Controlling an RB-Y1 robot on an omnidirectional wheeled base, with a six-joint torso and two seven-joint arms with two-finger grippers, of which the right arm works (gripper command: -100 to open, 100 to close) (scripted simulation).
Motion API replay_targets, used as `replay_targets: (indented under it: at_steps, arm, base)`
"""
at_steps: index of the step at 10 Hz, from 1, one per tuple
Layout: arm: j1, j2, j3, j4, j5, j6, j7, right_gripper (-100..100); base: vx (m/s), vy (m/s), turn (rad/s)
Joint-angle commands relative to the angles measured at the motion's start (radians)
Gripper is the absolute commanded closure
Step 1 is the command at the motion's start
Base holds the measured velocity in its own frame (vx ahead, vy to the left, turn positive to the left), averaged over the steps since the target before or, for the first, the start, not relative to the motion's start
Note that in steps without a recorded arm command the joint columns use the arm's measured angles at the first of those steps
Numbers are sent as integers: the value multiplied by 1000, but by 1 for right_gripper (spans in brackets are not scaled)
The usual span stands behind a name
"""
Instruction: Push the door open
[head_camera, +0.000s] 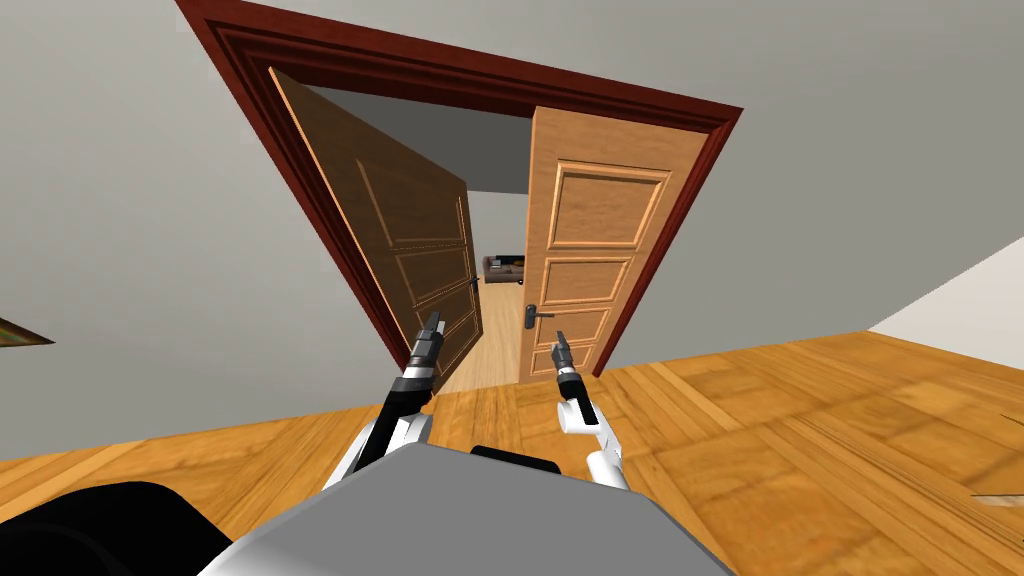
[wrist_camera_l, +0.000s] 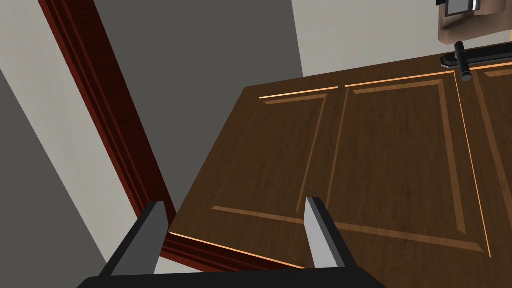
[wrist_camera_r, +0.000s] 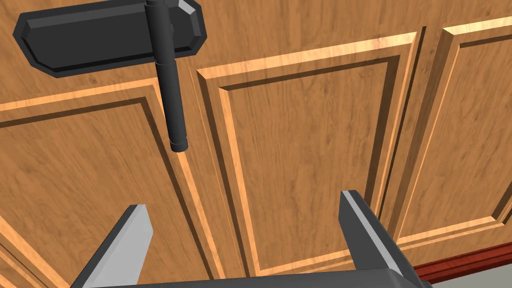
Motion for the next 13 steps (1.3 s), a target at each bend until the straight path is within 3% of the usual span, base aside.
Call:
replay_targets:
  at_steps: [1, 10, 11, 12, 13]
  arm:
    - [-21, 2, 7, 37, 1, 6, -10, -100]
    - [-124, 46, 43, 234, 12, 24, -41, -100]
    - [-120, 44, 40, 222, 12, 23, -39, -100]
    - [-125, 15, 36, 231, 11, 22, -39, -100]
    - [-126, 10, 35, 233, 11, 22, -39, -100]
  base:
    - [78, -81, 79]
    - [91, -93, 63]
    - [47, -45, 15]
    - [107, 11, 25]
    - [174, 7, 12]
